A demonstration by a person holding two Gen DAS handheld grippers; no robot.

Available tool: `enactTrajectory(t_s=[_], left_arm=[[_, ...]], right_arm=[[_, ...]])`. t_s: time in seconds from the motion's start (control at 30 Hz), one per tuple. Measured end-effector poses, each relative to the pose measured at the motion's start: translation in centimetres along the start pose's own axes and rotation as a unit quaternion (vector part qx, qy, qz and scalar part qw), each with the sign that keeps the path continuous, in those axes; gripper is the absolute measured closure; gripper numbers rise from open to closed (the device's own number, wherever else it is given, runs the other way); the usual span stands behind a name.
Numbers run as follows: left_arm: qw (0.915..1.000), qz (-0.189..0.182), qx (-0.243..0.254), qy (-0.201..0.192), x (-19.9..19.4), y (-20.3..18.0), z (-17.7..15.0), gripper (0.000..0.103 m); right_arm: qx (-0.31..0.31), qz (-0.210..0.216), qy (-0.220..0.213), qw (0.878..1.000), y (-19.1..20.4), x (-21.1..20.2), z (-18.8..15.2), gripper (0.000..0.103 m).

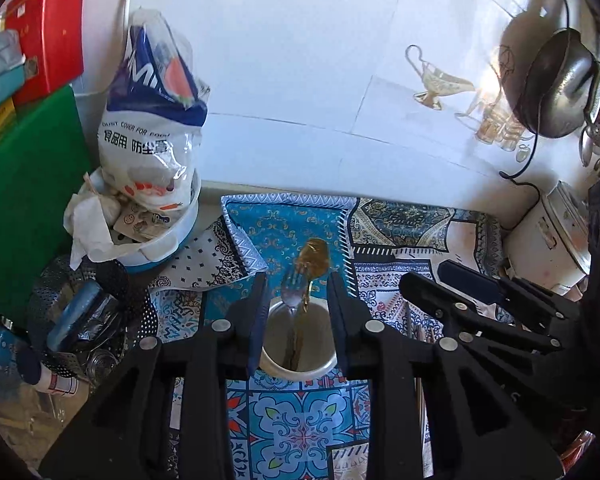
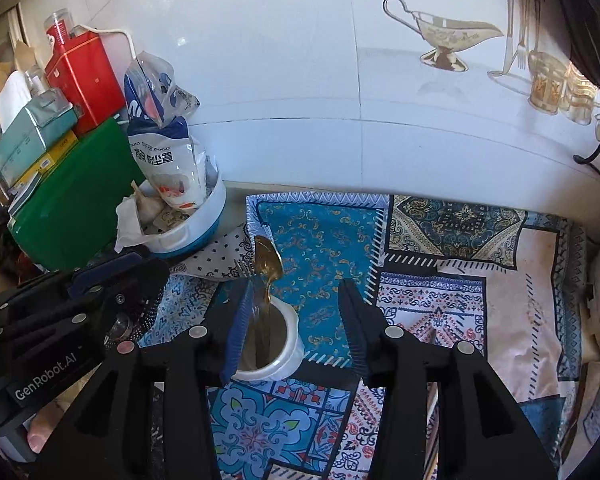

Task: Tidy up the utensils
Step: 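Open the left tool dropping the fork while the right tool drops the spoon into the cup, then move both tools back over the chopstick pile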

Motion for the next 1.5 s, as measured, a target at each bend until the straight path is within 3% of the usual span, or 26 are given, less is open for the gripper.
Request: enactTrajectory(t_s=[0.27, 0.73, 1.1, 1.33, 1.5], left_arm=[[0.9998, 0.006, 0.016, -0.001, -1.0, -3.3, -2.5, 0.067], [0.9968, -0.002, 0.03, 0.074, 2.9, -9.2, -10.4, 0.065], [0.9838, -0.007, 0.065, 0.167, 8.5, -13.1, -16.8, 0.065], [0.9726, -0.026, 0.083, 0.216, 11.7, -14.1, -20.2, 0.065], [0.9669, -0.033, 0.093, 0.236, 13.4, -14.3, -21.6, 0.083]], right_arm=[[-0.013, -0.026, -0.006, 1.0, -3.5, -3.0, -2.5, 0.06], [0.014, -0.068, 0.047, 0.996, -11.3, -3.8, -9.6, 0.06], [0.046, -0.091, 0.127, 0.987, -16.1, -2.1, -16.8, 0.06], [0.075, -0.065, 0.181, 0.978, -16.8, 0.4, -21.2, 0.06], [0.098, -0.049, 0.199, 0.974, -17.0, 1.1, -22.9, 0.069]])
Point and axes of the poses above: each gripper's, at about its wrist camera, not at the fingertips, and x roughly the way its jaws point, y to its left, z to its top, the point moved 8 cm from there along x, roughly the way its jaws point, and after that the axes turned 2 degrees about -z, right-handed, at the moved point
